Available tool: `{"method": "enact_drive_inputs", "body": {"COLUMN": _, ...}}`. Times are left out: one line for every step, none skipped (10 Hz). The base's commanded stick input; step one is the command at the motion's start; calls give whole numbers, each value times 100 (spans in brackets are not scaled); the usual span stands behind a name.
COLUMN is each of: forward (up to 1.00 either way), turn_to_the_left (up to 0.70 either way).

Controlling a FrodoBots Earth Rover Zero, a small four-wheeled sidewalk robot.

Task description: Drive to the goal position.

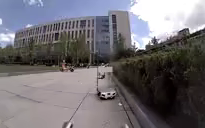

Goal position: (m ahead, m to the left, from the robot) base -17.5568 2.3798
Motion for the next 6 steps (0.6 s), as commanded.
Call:
{"method": "enact_drive_inputs", "body": {"forward": 5, "turn_to_the_left": 1}}
{"method": "enact_drive_inputs", "body": {"forward": 5, "turn_to_the_left": 2}}
{"method": "enact_drive_inputs", "body": {"forward": 5, "turn_to_the_left": 3}}
{"method": "enact_drive_inputs", "body": {"forward": 5, "turn_to_the_left": 1}}
{"method": "enact_drive_inputs", "body": {"forward": 5, "turn_to_the_left": 1}}
{"method": "enact_drive_inputs", "body": {"forward": 5, "turn_to_the_left": 1}}
